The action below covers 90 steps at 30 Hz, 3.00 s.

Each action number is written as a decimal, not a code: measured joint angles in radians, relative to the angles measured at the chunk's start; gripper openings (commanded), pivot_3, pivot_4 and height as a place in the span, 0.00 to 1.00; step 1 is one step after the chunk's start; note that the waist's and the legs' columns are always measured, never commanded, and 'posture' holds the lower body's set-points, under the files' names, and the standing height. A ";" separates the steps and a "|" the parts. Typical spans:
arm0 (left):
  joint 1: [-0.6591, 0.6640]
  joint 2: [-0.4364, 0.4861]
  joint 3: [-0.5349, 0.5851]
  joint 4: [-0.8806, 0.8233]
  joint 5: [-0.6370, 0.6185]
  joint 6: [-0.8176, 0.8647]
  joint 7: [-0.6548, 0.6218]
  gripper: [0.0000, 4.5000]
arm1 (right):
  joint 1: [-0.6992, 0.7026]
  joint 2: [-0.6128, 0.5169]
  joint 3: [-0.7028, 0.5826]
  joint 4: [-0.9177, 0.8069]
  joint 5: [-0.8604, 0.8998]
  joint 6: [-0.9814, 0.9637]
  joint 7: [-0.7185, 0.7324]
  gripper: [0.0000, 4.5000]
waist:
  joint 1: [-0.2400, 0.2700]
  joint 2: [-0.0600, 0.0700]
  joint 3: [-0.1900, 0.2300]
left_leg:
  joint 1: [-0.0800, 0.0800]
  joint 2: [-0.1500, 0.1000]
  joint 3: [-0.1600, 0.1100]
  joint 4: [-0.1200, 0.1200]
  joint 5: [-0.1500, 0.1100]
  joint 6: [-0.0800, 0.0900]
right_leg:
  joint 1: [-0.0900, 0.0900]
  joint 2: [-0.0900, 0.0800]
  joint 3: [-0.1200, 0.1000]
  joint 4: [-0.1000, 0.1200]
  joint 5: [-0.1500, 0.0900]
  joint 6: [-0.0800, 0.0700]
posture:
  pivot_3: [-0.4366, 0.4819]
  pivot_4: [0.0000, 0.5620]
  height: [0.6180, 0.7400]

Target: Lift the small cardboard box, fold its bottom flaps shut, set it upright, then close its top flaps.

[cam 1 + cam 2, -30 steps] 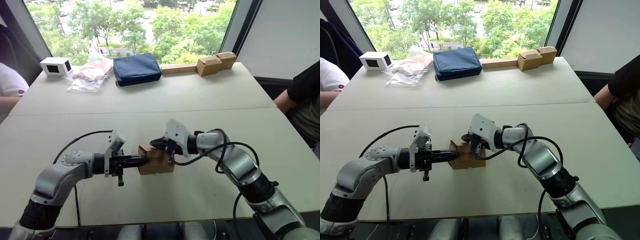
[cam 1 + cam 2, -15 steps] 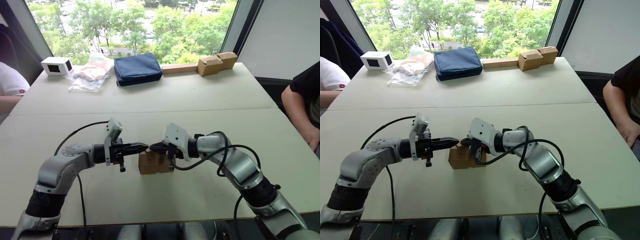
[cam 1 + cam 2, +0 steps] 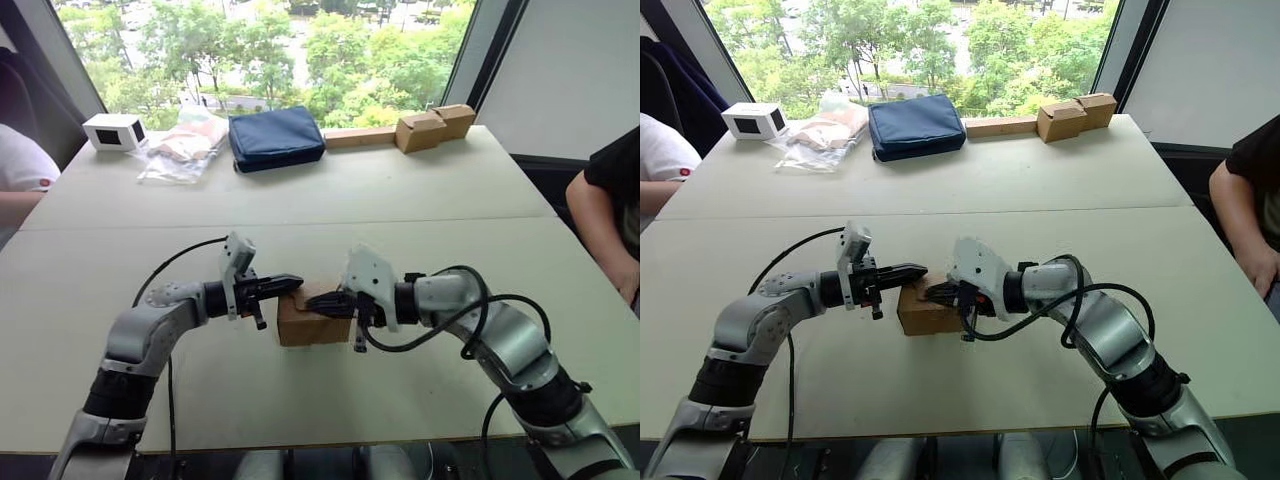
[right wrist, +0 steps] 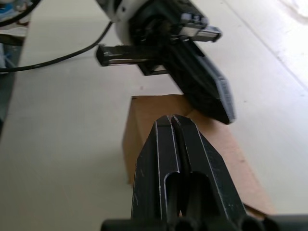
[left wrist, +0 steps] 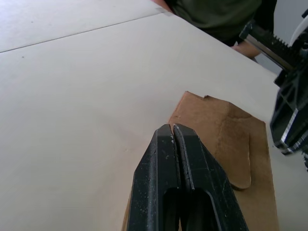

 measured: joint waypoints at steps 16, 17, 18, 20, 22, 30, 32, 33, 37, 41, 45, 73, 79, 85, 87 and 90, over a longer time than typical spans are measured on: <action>-0.005 -0.024 0.014 -0.081 -0.071 0.150 0.080 0.01 | 0.002 -0.015 0.090 0.058 -0.112 -0.080 -0.028 0.00 | -0.001 0.000 0.000 | 0.000 0.000 0.000 0.000 0.000 0.000 | 0.000 0.000 0.000 0.000 0.000 0.000 | 0.48 0.27 1.00; -0.005 -0.024 0.013 -0.088 -0.072 0.153 0.084 0.01 | 0.001 -0.014 0.092 0.063 -0.119 -0.090 -0.029 0.00 | -0.001 0.000 0.000 | 0.000 0.000 0.000 0.000 0.000 0.000 | 0.000 0.001 0.000 0.000 0.000 0.000 | 0.48 0.27 1.00; -0.005 -0.024 0.013 -0.090 -0.074 0.156 0.088 0.01 | -0.001 -0.014 0.093 0.066 -0.124 -0.093 -0.030 0.00 | -0.001 0.000 0.000 | 0.000 0.000 0.000 0.000 0.000 0.000 | 0.000 0.001 0.000 0.000 0.000 0.000 | 0.48 0.27 1.00; -0.005 -0.024 0.013 -0.094 -0.075 0.160 0.091 0.01 | -0.002 -0.013 0.095 0.077 -0.138 -0.110 -0.031 0.00 | 0.000 0.000 0.000 | 0.000 0.000 0.000 0.000 0.000 0.000 | 0.000 0.001 0.000 0.000 0.000 0.000 | 0.48 0.27 1.00; -0.005 -0.024 0.012 -0.095 -0.075 0.160 0.091 0.01 | -0.005 -0.011 0.096 0.087 -0.155 -0.123 -0.036 0.00 | 0.000 0.000 0.000 | 0.000 0.000 0.000 0.000 0.000 0.000 | 0.000 0.001 0.000 0.000 0.000 0.000 | 0.48 0.27 1.00; -0.004 0.009 0.003 -0.097 -0.062 0.144 0.072 0.01 | -0.007 -0.007 0.097 0.102 -0.182 -0.140 -0.038 0.00 | 0.000 0.000 0.000 | 0.000 0.000 0.000 0.000 0.000 0.000 | 0.000 0.001 0.000 0.000 0.000 0.000 | 0.48 0.27 1.00; -0.004 0.013 -0.002 -0.097 -0.048 0.128 0.062 0.01 | -0.007 -0.007 0.097 0.102 -0.188 -0.142 -0.037 0.00 | 0.001 0.000 0.000 | 0.000 0.000 0.000 0.000 0.000 0.000 | 0.000 0.001 0.000 0.000 0.000 0.000 | 0.48 0.27 1.00; -0.004 0.020 -0.012 -0.097 -0.039 0.117 0.056 0.01 | -0.007 -0.007 0.096 0.101 -0.185 -0.137 -0.033 0.00 | 0.000 0.000 0.000 | 0.000 0.000 0.000 0.000 0.000 0.000 | 0.000 0.001 0.000 -0.001 0.000 0.000 | 0.48 0.27 1.00; 0.009 0.047 -0.055 -0.097 0.012 0.055 0.020 0.01 | 0.003 -0.008 0.082 0.087 -0.155 -0.114 -0.018 0.00 | 0.000 0.000 0.000 | 0.000 0.000 0.000 0.000 0.000 0.000 | 0.000 0.001 0.000 -0.001 0.000 0.000 | 0.48 0.27 1.00; 0.028 0.050 -0.084 -0.093 0.049 -0.009 -0.009 0.01 | 0.014 -0.029 0.073 0.066 -0.148 -0.111 -0.007 0.00 | 0.002 0.000 0.000 | 0.000 0.000 0.000 0.000 0.000 0.000 | 0.001 0.000 0.000 -0.003 0.000 0.000 | 0.48 0.27 1.00; 0.029 0.046 -0.082 -0.075 0.058 -0.041 -0.023 0.01 | 0.040 -0.025 0.027 0.033 -0.092 -0.069 -0.002 0.00 | 0.001 0.000 0.000 | 0.000 0.001 0.000 0.000 0.000 0.000 | 0.003 0.000 0.000 -0.006 0.000 0.000 | 0.48 0.27 1.00; 0.074 0.053 -0.095 -0.221 0.068 0.006 0.083 0.01 | 0.047 0.038 0.013 0.138 -0.098 -0.131 -0.094 0.00 | -0.001 0.000 0.000 | 0.001 0.001 0.000 -0.008 0.002 -0.003 | 0.001 0.001 -0.001 -0.009 0.000 0.000 | 0.48 0.27 1.00; 0.074 0.052 -0.108 -0.214 0.101 -0.024 0.087 0.01 | 0.053 0.041 0.022 0.154 -0.129 -0.168 -0.098 0.00 | -0.001 0.000 0.000 | 0.002 0.001 0.000 -0.008 0.002 -0.004 | 0.002 0.002 -0.001 -0.009 0.000 0.000 | 0.48 0.27 1.00; 0.094 0.011 -0.078 -0.224 0.101 -0.039 0.138 0.01 | 0.073 0.080 -0.012 0.172 -0.115 -0.200 -0.115 0.00 | -0.001 0.000 0.000 | 0.002 0.001 0.000 -0.008 0.002 -0.004 | 0.002 0.002 -0.001 -0.009 0.000 0.000 | 0.48 0.27 1.00; 0.116 -0.031 -0.023 -0.259 0.098 -0.050 0.204 0.01 | 0.075 0.107 -0.066 0.176 -0.079 -0.200 -0.128 0.00 | -0.001 0.000 0.000 | 0.002 0.001 0.000 -0.008 0.002 -0.004 | 0.002 0.002 -0.001 -0.009 0.001 0.000 | 0.48 0.27 1.00; 0.166 -0.101 0.085 -0.351 0.066 -0.057 0.332 0.01 | 0.083 0.136 -0.183 0.151 0.021 -0.173 -0.138 0.00 | 0.000 0.000 0.000 | 0.001 0.001 0.000 -0.009 0.002 -0.004 | 0.002 0.001 -0.001 -0.009 0.001 0.001 | 0.48 0.27 1.00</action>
